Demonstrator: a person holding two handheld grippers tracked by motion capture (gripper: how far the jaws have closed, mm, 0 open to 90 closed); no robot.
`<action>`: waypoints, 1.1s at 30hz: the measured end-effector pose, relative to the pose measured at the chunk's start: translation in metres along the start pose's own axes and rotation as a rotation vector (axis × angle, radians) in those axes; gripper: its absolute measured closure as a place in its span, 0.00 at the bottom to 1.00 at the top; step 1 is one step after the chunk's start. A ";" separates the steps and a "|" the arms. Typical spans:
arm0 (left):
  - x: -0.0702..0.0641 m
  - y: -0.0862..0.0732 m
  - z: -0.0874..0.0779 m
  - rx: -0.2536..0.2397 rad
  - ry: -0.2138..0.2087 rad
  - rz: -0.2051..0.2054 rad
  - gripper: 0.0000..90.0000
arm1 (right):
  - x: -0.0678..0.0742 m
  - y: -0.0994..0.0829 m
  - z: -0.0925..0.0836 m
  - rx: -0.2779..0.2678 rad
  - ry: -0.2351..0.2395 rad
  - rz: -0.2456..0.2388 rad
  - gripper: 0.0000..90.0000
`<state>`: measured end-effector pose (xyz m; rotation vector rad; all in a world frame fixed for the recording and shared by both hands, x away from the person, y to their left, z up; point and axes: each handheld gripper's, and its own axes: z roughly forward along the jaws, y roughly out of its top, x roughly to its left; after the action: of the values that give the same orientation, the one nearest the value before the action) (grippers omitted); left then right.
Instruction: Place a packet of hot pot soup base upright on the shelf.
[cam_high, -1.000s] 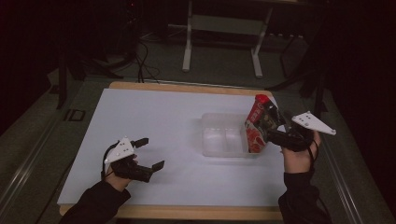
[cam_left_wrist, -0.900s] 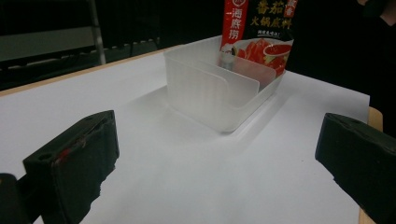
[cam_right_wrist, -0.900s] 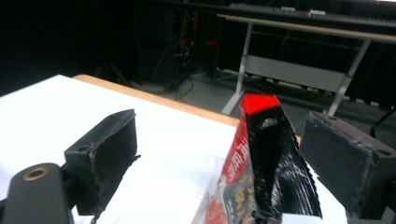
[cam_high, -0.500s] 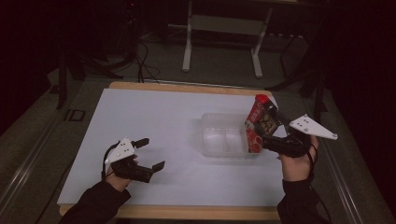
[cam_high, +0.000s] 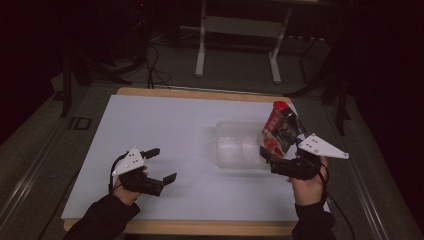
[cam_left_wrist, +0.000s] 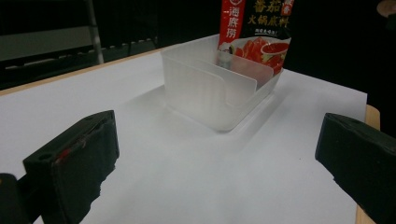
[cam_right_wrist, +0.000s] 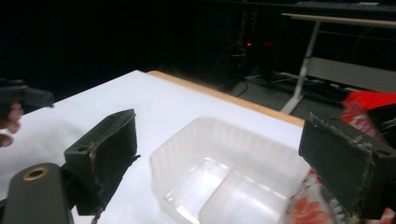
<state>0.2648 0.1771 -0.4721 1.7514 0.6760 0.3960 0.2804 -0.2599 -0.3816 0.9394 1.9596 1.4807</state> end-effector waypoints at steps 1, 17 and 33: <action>0.000 0.000 0.000 0.001 0.000 0.001 0.00 | 0.001 -0.003 0.001 0.007 0.010 0.002 0.13; -0.001 0.000 -0.001 -0.002 -0.004 0.004 0.00 | 0.016 -0.038 0.017 0.072 0.115 0.000 0.13; 0.000 -0.001 -0.002 -0.003 -0.001 0.008 0.00 | 0.024 -0.064 0.017 0.134 0.162 -0.051 0.13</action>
<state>0.2633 0.1785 -0.4727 1.7517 0.6673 0.4009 0.2636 -0.2412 -0.4482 0.8407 2.2059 1.4509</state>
